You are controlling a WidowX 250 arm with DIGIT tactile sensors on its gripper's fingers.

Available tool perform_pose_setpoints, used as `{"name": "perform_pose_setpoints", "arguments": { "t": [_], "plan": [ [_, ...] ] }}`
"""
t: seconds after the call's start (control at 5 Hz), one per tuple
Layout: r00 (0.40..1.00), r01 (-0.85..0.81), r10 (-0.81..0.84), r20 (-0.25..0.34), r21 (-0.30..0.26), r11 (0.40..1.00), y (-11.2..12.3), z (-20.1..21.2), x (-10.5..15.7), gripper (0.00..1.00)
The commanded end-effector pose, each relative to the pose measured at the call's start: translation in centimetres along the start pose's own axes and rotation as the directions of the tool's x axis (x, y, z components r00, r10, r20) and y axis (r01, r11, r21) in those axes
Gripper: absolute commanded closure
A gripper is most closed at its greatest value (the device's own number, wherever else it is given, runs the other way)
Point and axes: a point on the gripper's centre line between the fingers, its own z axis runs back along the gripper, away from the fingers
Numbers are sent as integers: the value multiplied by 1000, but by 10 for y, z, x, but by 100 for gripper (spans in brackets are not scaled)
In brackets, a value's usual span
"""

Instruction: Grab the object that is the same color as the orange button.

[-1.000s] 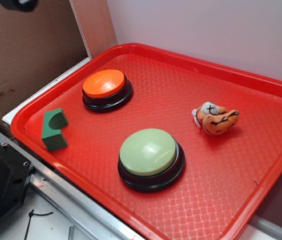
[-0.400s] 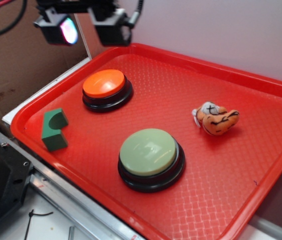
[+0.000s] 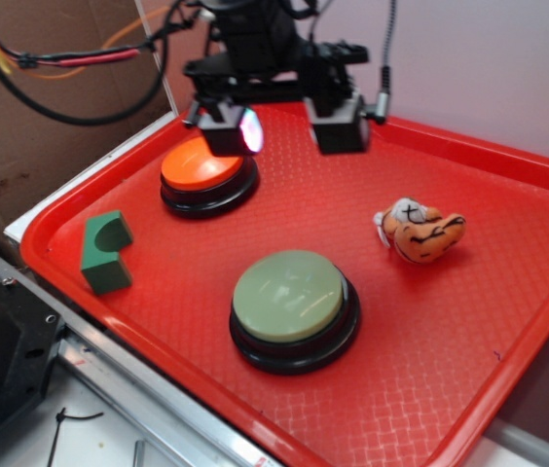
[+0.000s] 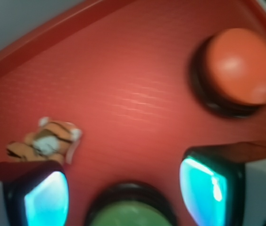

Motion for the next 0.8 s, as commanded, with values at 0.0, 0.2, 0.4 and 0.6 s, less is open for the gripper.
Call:
{"name": "perform_pose_setpoints", "arguments": {
  "t": [0.0, 0.2, 0.4, 0.6],
  "plan": [
    [997, 72, -72, 1, -71, 995, -44, -28, 9, 0],
    [993, 112, -115, -36, -87, 990, -59, -44, 7, 0],
    [991, 110, -117, -72, -90, 990, -65, -60, 9, 0],
    [992, 101, -104, -66, -47, 994, -70, -76, 12, 0]
  ]
}}
